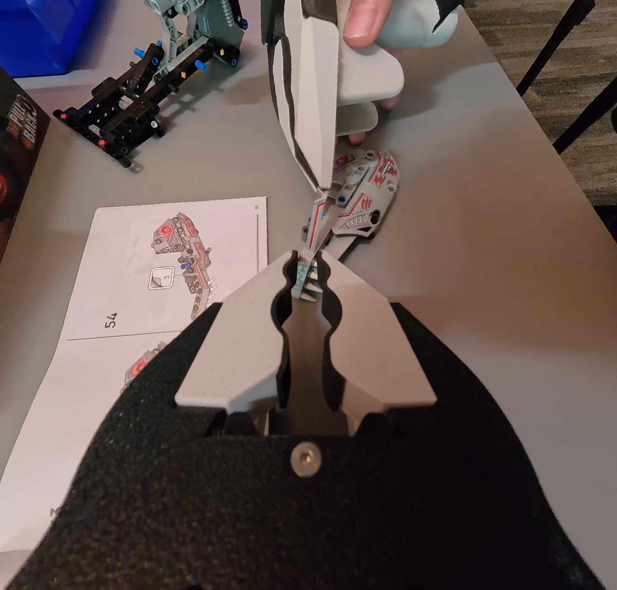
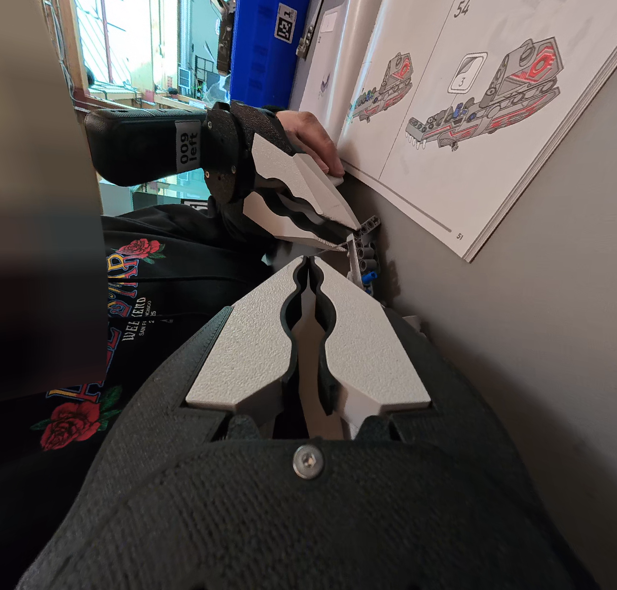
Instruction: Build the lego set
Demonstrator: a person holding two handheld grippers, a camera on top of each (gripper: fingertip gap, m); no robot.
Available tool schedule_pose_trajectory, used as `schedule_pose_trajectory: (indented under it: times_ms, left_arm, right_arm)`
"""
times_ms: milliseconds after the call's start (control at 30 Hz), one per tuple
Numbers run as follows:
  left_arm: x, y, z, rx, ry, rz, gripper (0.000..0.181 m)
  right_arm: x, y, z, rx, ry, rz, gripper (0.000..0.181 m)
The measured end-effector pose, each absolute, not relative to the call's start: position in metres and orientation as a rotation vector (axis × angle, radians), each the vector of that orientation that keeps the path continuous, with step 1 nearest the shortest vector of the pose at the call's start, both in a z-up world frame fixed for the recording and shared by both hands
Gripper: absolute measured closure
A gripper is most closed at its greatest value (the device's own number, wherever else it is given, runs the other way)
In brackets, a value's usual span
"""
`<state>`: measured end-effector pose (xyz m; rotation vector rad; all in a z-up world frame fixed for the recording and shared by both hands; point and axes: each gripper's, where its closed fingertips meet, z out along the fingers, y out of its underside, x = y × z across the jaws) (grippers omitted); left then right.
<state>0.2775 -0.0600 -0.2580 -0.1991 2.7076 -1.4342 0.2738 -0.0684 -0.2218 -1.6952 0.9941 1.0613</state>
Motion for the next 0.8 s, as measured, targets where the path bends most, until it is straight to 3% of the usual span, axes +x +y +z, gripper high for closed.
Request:
schedule_pose_trajectory:
  times_ms: [800]
  left_arm:
    - [0.279,-0.057,-0.257,-0.223,2.724,-1.455,0.163]
  right_arm:
    - [0.268,-0.078,-0.24,-1.767,1.095,0.958,0.181]
